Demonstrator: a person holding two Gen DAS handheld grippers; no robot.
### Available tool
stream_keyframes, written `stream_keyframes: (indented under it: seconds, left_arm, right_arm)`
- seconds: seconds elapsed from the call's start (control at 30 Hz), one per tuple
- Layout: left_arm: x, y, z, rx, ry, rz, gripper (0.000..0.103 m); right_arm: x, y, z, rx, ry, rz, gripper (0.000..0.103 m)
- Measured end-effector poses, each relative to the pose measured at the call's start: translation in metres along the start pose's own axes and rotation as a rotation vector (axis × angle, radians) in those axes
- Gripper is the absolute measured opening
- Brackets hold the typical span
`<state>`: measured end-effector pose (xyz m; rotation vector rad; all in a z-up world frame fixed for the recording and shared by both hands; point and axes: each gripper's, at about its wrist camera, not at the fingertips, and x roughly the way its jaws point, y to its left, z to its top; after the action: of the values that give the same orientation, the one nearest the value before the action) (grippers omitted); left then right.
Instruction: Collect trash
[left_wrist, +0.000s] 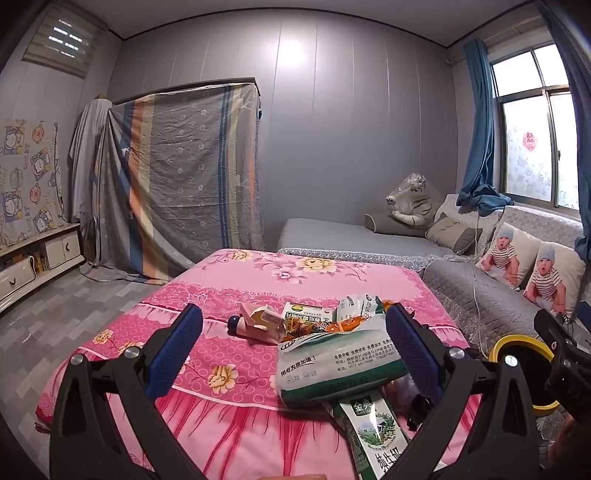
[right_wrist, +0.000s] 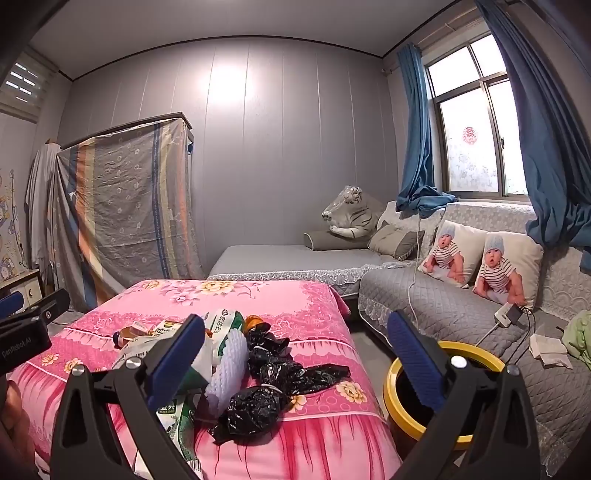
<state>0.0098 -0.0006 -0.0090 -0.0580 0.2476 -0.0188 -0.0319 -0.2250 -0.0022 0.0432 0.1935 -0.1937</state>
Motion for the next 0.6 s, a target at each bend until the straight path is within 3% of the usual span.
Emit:
stream_keyframes:
  seconds: [0.6]
  left_arm:
    - [-0.0047,-0.0018,0.0054,0.004,0.011,-0.005,0.095]
  right_arm:
    - [0.004,-0.0012,-0.0059,0.0,0.016,0.001,0.095]
